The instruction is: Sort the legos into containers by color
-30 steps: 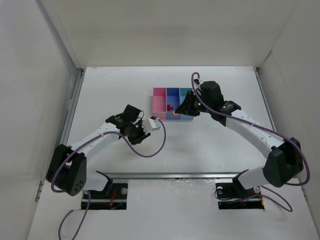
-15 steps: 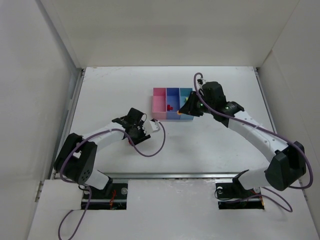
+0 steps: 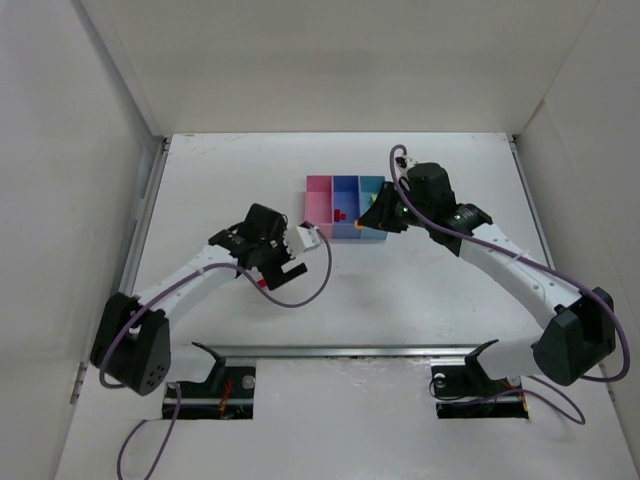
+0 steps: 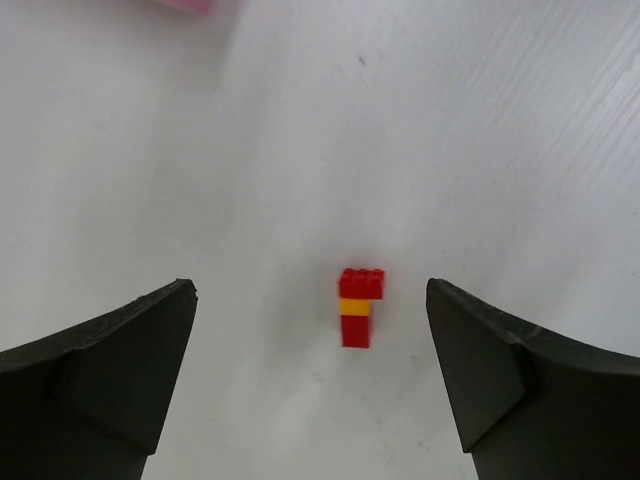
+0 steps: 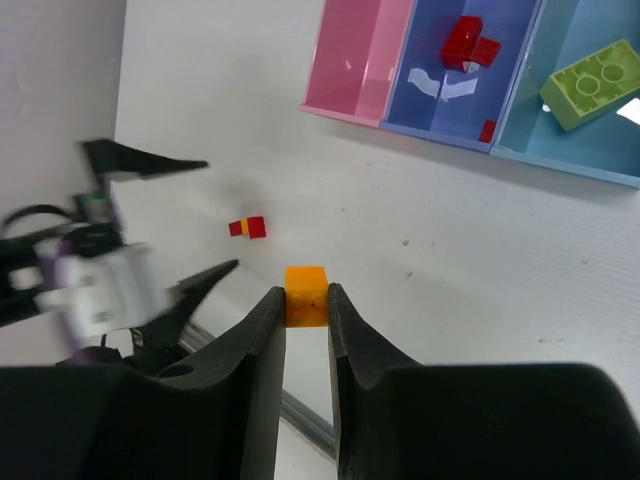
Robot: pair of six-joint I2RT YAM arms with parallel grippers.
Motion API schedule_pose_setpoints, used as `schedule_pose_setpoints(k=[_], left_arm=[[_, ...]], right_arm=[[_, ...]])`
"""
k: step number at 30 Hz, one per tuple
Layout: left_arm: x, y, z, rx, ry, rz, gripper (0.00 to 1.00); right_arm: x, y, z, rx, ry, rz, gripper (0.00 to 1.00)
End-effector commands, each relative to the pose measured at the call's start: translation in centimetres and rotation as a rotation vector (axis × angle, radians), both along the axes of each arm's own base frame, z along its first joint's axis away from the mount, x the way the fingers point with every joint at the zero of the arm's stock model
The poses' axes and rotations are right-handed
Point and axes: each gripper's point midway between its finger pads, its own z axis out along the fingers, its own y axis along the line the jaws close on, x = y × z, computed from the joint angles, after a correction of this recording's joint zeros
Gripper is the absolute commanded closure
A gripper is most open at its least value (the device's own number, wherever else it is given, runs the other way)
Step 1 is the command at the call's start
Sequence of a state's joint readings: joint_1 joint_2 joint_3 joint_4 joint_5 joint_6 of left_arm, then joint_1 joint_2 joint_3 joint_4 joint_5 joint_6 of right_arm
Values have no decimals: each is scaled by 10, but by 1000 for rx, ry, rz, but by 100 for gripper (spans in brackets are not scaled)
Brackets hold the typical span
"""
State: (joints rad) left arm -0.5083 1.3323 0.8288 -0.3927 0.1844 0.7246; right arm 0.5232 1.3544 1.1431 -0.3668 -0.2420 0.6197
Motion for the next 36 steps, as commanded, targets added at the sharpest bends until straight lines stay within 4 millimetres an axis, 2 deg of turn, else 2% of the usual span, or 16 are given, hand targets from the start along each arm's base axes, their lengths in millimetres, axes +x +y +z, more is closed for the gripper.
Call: schedule_pose_setpoints(k=[1, 3, 4, 6, 8, 11, 13, 14, 15, 17, 19, 23, 24, 27, 28, 36], left_arm=[[21, -21, 98, -165, -216, -25, 0], [28, -23, 134, -196, -322, -53, 0], [31, -25, 170, -237, -402, -54, 0], [28, -34, 203, -302, -460, -104, 0], [25, -48, 249, -487, -504, -52, 0], [15, -61, 277, -724, -453, 53, 0], [-13, -81, 279, -779, -393, -141, 0], [-25, -88, 265, -763, -353, -217, 0], [-31, -92, 261, -756, -355, -255, 0], [-31, -94, 248, -720, -360, -264, 0], [-33, -98, 236, -668, -379, -300, 3], [-29, -105, 236, -629, -499, -322, 17], [-28, -105, 232, -614, -506, -334, 18], [-36, -111, 232, -624, -501, -381, 20], [-35, -115, 225, -625, -464, -378, 22], [-45, -122, 225, -723, -437, -381, 30]], right_arm=[[2, 3, 26, 41, -81, 31, 100], [4, 6, 33, 47, -97, 47, 100], [4, 6, 33, 47, -97, 47, 100], [6, 6, 39, 49, -122, 53, 100], [6, 6, 48, 59, -141, 52, 100], [5, 6, 61, 80, -180, 52, 100], [2, 8, 69, 99, -198, 69, 100], [1, 10, 72, 118, -199, 75, 100], [0, 11, 73, 133, -186, 77, 100], [-5, 18, 81, 175, -186, 109, 100], [-6, 25, 78, 183, -164, 123, 100], [-24, 50, 100, 235, -177, 203, 100], [-26, 55, 95, 230, -165, 213, 100], [-35, 69, 105, 252, -175, 249, 100], [-35, 69, 110, 257, -184, 250, 100], [-50, 79, 108, 236, -213, 306, 100]])
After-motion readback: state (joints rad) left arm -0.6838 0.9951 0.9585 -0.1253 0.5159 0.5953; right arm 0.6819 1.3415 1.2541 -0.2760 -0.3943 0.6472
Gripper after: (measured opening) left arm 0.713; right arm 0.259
